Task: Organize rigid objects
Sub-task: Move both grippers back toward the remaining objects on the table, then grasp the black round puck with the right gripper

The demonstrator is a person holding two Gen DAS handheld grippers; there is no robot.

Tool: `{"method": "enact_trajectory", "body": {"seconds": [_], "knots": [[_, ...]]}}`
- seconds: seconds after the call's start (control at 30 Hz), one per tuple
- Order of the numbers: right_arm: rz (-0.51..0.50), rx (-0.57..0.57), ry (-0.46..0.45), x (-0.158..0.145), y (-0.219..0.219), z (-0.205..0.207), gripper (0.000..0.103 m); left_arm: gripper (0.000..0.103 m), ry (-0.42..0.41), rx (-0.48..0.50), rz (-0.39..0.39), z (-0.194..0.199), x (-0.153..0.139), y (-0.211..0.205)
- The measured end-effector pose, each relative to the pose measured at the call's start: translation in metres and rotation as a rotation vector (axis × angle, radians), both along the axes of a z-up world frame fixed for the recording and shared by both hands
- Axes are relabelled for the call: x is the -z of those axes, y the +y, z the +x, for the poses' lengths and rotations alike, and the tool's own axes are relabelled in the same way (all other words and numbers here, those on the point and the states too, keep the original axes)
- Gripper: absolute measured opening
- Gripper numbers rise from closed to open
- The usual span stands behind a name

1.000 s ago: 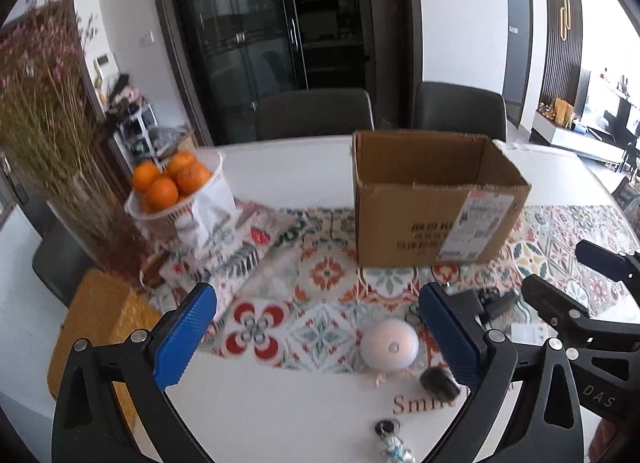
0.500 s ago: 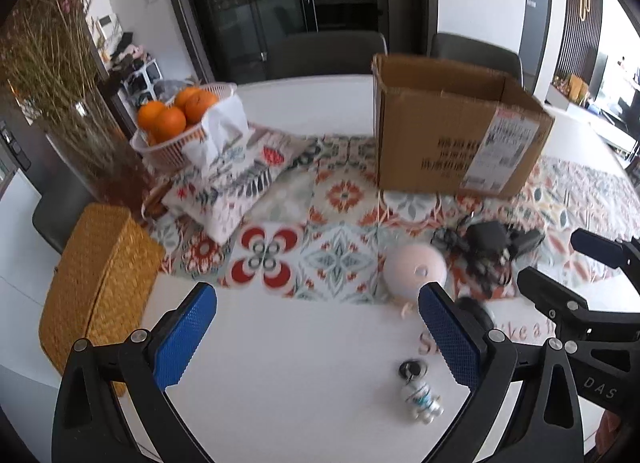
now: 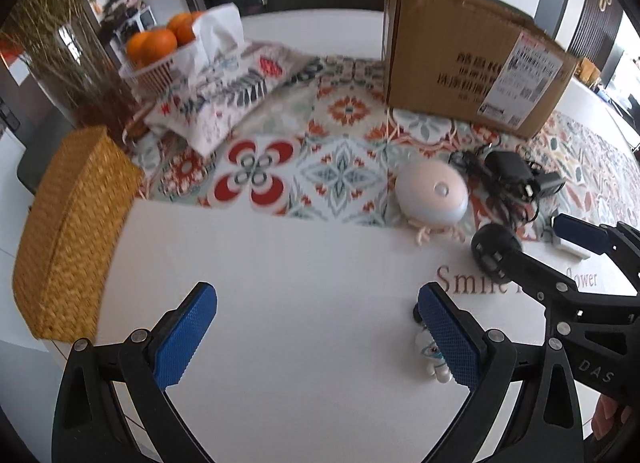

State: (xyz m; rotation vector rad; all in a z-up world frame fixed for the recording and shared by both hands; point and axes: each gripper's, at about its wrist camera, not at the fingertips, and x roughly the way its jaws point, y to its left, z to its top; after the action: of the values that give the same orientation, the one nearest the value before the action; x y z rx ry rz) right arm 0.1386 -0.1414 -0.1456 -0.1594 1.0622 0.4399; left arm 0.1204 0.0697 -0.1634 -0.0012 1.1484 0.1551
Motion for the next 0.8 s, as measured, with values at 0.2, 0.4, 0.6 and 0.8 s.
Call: {"method": "enact_trajectory", "body": {"seconds": [0.2, 0.4, 0.6, 0.8], "knots": [[-0.027, -0.024, 0.057, 0.025, 0.005, 0.007, 0.065, 0.102, 0.065, -0.032, 0.002, 0.000, 0.023, 0.003], [-0.036, -0.040, 0.093, 0.043, 0.008, 0.015, 0.056, 0.102, 0.103, -0.063, -0.008, 0.004, 0.035, 0.006], [-0.038, -0.046, 0.125, 0.058, 0.009, 0.023, 0.046, 0.102, 0.123, -0.079, -0.005, 0.005, 0.040, 0.005], [-0.030, -0.055, 0.138, 0.065, 0.009, 0.023, 0.031, 0.101, 0.125, -0.080, 0.003, 0.001, 0.041, 0.001]]}}
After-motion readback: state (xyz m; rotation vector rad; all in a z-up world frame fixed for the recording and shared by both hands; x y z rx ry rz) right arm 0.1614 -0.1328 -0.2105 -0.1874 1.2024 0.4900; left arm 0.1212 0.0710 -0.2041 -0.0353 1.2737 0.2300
